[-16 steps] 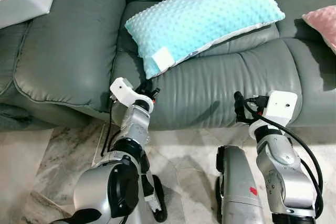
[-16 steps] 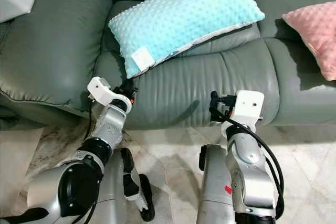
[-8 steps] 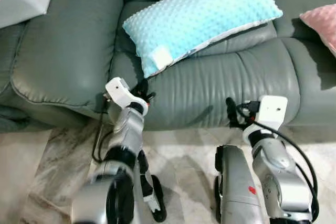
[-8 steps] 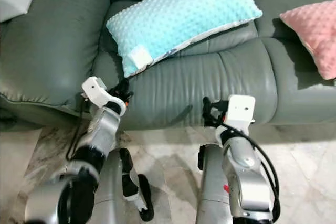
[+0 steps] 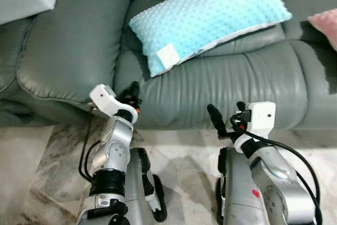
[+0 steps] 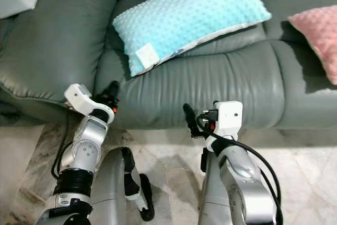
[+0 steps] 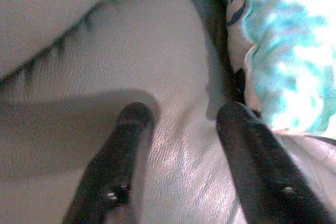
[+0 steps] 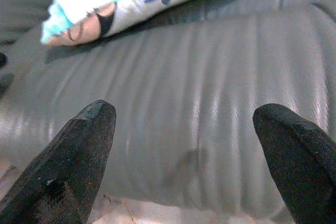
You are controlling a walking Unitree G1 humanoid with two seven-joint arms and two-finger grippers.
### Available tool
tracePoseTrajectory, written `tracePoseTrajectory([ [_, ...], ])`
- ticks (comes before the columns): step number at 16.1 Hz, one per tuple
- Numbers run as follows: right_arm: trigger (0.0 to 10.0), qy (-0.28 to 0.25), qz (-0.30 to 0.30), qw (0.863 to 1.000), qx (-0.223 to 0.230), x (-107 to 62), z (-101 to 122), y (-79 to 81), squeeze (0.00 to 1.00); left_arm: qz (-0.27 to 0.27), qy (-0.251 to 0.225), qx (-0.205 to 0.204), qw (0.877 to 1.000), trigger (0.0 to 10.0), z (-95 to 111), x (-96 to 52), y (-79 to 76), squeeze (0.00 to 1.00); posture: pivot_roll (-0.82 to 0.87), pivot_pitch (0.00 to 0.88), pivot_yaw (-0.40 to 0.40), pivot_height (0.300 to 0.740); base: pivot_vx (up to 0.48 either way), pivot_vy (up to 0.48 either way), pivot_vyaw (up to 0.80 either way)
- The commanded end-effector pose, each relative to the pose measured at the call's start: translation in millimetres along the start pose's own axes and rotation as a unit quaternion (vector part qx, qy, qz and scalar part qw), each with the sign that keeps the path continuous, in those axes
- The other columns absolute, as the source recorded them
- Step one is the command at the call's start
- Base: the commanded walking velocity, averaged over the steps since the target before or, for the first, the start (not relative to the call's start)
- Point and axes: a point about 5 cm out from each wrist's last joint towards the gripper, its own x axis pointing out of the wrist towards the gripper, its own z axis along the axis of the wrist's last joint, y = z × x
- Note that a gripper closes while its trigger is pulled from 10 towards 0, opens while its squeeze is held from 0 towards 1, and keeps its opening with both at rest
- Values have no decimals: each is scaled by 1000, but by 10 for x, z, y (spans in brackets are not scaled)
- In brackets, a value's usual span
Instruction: Move the pillow to the sofa
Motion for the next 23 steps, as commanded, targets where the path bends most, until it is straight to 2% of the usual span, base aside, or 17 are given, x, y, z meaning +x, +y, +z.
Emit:
tracePoseTrajectory([
  [1, 10000, -2, 15, 1000, 4, -41, -9, 55, 0, -7, 29, -45, 999, 10000, -205, 11, -142, 1000, -181, 313, 183, 581, 0, 0, 0],
  [4, 10000, 1, 15, 1000, 1, -60, -12, 62, 0, -1, 83, -67, 994, 10000, -490, 49, -189, 1000, -195, 314, 186, 581, 0, 0, 0],
  [5, 10000, 1, 16, 1000, 1, -65, -13, 64, 0, -2, 87, -68, 994, 10000, -523, 52, -192, 1000, -195, 314, 186, 581, 0, 0, 0],
  [6, 10000, 0, 17, 1000, 1, -87, -8, 84, 0, -3, 92, -95, 991, 10000, -613, 73, -215, 1000, -208, 321, 188, 581, 0, 0, 0],
  [15, 10000, 1, 21, 1000, -5, -130, 28, 122, 0, -31, 102, -112, 988, 10000, -816, 173, -532, 1000, -221, 332, 188, 581, 0, 0, 0],
  [16, 10000, 1, 22, 1000, -3, -125, 19, 144, 0, -50, 111, -121, 985, 10000, -833, 183, -624, 1000, -221, 332, 188, 581, 0, 0, 0],
  [17, 10000, 1, 23, 1000, -2, -117, 13, 160, 0, -64, 118, -124, 983, 10000, -846, 190, -694, 0, -208, 333, 194, 581, 0, 0, 0],
  [21, 10000, 0, 25, 1000, 1, -102, 7, 201, 0, -85, 108, -164, 977, 10000, -795, 217, -805, 0, -201, 332, 197, 581, 0, 0, 0],
  [23, 10000, -1, 26, 1000, 1, -95, 10, 206, 0, -109, 119, -159, 974, 10000, -846, 202, -906, 0, -202, 332, 196, 581, 0, 0, 0],
])
